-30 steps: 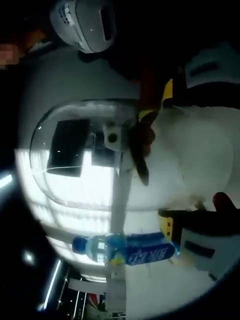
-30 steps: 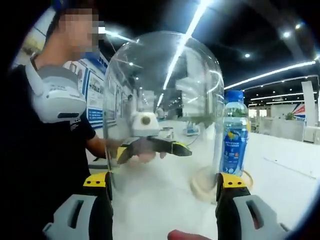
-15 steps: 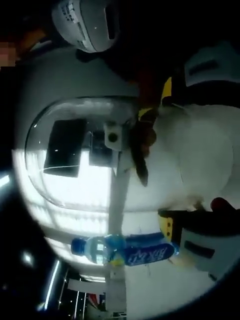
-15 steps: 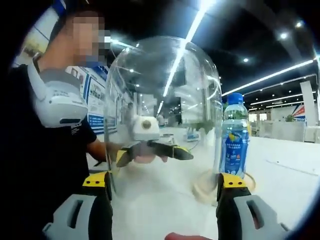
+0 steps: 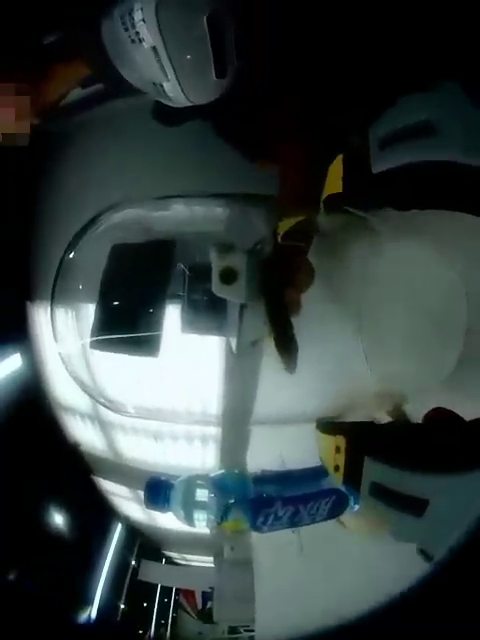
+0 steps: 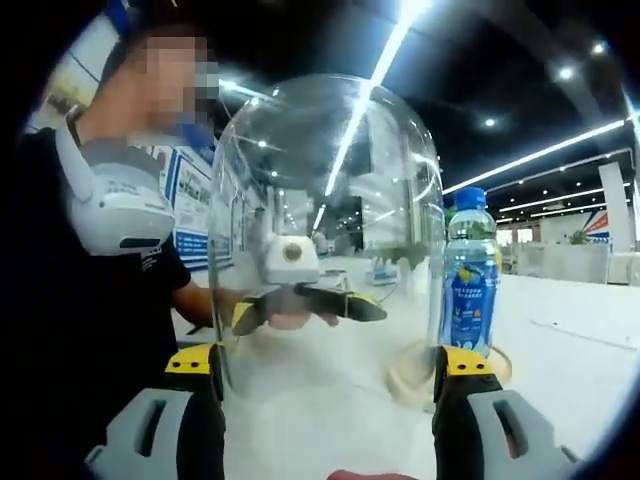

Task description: Open the cover put in the Mizone put the cover back on

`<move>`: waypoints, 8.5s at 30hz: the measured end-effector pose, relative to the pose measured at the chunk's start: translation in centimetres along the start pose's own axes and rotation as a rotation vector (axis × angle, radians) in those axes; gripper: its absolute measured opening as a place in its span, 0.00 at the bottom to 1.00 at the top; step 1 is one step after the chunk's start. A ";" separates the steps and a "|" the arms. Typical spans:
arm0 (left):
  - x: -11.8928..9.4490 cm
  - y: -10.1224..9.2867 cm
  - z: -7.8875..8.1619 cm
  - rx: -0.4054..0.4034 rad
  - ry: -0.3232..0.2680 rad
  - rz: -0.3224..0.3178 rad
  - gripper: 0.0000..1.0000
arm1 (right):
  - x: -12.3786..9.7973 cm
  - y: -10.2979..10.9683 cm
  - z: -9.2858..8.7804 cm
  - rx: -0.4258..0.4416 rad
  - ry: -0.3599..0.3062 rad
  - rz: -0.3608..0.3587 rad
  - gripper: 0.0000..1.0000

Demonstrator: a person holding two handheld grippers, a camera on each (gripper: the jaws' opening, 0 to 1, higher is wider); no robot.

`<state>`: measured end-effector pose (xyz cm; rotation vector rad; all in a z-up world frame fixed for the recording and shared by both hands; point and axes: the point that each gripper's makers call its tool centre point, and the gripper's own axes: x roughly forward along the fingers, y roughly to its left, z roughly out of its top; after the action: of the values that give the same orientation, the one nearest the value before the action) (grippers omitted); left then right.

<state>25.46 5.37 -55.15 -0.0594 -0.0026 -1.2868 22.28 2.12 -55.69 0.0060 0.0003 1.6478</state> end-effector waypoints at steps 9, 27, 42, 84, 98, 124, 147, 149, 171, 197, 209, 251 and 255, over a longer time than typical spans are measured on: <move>0.0 -0.1 0.1 -0.017 0.014 -0.007 0.76 | 0.1 0.1 0.0 0.001 -0.002 -0.002 0.80; 0.0 -0.5 0.1 -0.031 0.008 -0.015 0.78 | 0.4 0.1 0.0 -0.001 -0.003 -0.012 0.81; 0.1 -0.5 0.1 -0.039 0.005 -0.014 0.79 | 0.3 0.1 0.0 -0.007 0.001 -0.013 0.81; 0.0 -0.8 0.3 -0.029 -0.002 -0.026 0.75 | 1.1 0.6 0.3 -0.003 0.005 0.008 0.85; 0.0 -0.8 0.1 -0.028 -0.007 -0.023 0.76 | 1.1 0.6 0.3 -0.005 -0.002 0.004 0.86; -0.6 -1.0 1.3 -0.069 -0.005 0.008 0.76 | 1.8 0.9 1.5 0.037 -0.014 0.024 0.86; -1.8 -1.4 4.8 -0.133 -0.005 0.056 0.77 | 2.8 1.2 8.2 0.009 -0.108 0.064 0.86; -1.9 -1.4 4.9 -0.147 -0.011 0.057 0.77 | 2.9 1.2 8.7 0.010 -0.121 0.066 0.86; -2.5 -1.7 7.0 -0.053 -0.013 0.089 0.79 | 3.7 1.5 9.1 -0.025 -0.091 0.068 0.85; -2.1 -1.5 11.4 0.051 -0.031 0.075 0.78 | 4.1 1.7 12.6 -0.107 -0.095 0.044 0.85; -2.3 -0.6 14.3 0.053 -0.044 0.079 0.78 | 4.3 0.7 15.3 -0.094 -0.124 0.043 0.85; -2.7 3.0 24.0 0.117 0.003 0.076 0.83 | 7.6 -3.9 24.3 -0.058 -0.130 0.052 0.89; -2.7 3.3 24.1 0.133 0.000 0.068 0.83 | 7.8 -3.9 24.1 -0.066 -0.122 0.056 0.89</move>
<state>28.60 10.00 -31.29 0.0540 -0.0854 -1.2155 25.62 10.13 -31.55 0.0569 -0.1488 1.7001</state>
